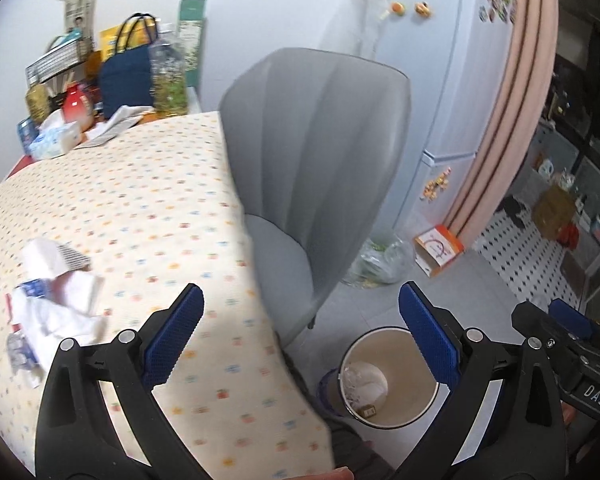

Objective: Collect trash
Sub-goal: 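Move both grippers back toward the remaining trash on the table, then close the left gripper on the silver blister pack while the right gripper approaches the white tissue, then lift the blister pack with the left gripper while the right gripper grasps the white tissue, then carry the blister pack and tissue toward the beige bin with both grippers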

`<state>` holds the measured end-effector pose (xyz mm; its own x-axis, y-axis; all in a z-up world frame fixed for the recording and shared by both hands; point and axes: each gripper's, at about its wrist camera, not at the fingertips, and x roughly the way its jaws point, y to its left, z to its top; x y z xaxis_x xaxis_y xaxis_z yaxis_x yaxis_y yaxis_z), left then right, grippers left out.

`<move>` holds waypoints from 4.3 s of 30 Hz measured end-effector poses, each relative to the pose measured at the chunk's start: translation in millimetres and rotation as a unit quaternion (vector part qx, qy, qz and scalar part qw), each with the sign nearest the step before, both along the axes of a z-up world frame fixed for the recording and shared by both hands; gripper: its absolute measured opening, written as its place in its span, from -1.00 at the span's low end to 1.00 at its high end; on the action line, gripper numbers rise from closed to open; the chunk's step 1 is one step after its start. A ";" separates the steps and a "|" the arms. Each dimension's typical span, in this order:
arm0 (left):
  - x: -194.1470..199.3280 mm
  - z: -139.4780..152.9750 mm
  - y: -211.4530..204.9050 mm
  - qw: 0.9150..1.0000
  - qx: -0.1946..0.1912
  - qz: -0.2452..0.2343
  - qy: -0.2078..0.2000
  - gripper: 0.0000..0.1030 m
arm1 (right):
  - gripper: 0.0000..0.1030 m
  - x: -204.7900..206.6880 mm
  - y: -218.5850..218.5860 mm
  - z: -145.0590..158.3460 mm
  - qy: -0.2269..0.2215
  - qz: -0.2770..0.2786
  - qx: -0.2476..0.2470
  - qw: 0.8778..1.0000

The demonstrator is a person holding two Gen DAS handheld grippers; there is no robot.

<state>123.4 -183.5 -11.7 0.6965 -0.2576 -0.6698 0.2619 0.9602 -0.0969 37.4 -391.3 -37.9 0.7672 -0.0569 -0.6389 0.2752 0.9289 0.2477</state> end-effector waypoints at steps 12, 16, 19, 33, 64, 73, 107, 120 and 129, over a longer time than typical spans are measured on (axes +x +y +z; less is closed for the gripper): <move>-23.0 12.2 92.4 0.997 -0.033 0.062 -0.016 0.88 | 0.85 -1.5 83.1 28.3 -0.013 0.061 -0.038 0.997; -31.9 14.9 118.0 0.996 -0.040 0.081 -0.021 0.88 | 0.85 -3.3 107.0 34.2 -0.016 0.082 -0.046 0.995; -37.1 16.1 135.7 0.994 -0.044 0.096 -0.024 0.88 | 0.85 -4.9 122.8 38.0 -0.019 0.097 -0.052 0.994; -58.7 3.4 219.3 0.983 -0.056 0.174 -0.018 0.88 | 0.85 1.4 193.8 41.4 -0.015 0.158 -0.065 0.985; -27.2 -56.1 256.2 0.976 -0.088 0.196 0.047 -0.48 | 0.85 33.7 236.1 3.5 0.032 0.193 -0.069 0.978; -47.4 -29.7 269.0 0.975 -0.101 0.198 0.008 -0.69 | 0.85 33.7 250.1 3.4 0.031 0.210 -0.072 0.975; -43.0 -55.2 313.3 0.963 -0.045 0.264 0.034 -0.69 | -0.21 76.0 321.7 -46.2 0.093 0.303 -0.060 0.946; -57.2 -34.5 301.8 0.966 -0.048 0.254 0.012 -0.69 | -0.88 45.7 316.1 -18.2 0.056 0.321 -0.074 0.942; -66.3 -14.5 280.0 0.971 -0.049 0.235 -0.009 -0.69 | -0.88 29.8 288.3 7.6 0.026 0.300 -0.066 0.951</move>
<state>57.1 96.6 -26.2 0.7641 0.0289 -0.6445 -0.1996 0.9606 -0.1936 67.3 -103.0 -30.3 0.6537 0.2991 -0.6951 -0.3053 0.9447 0.1194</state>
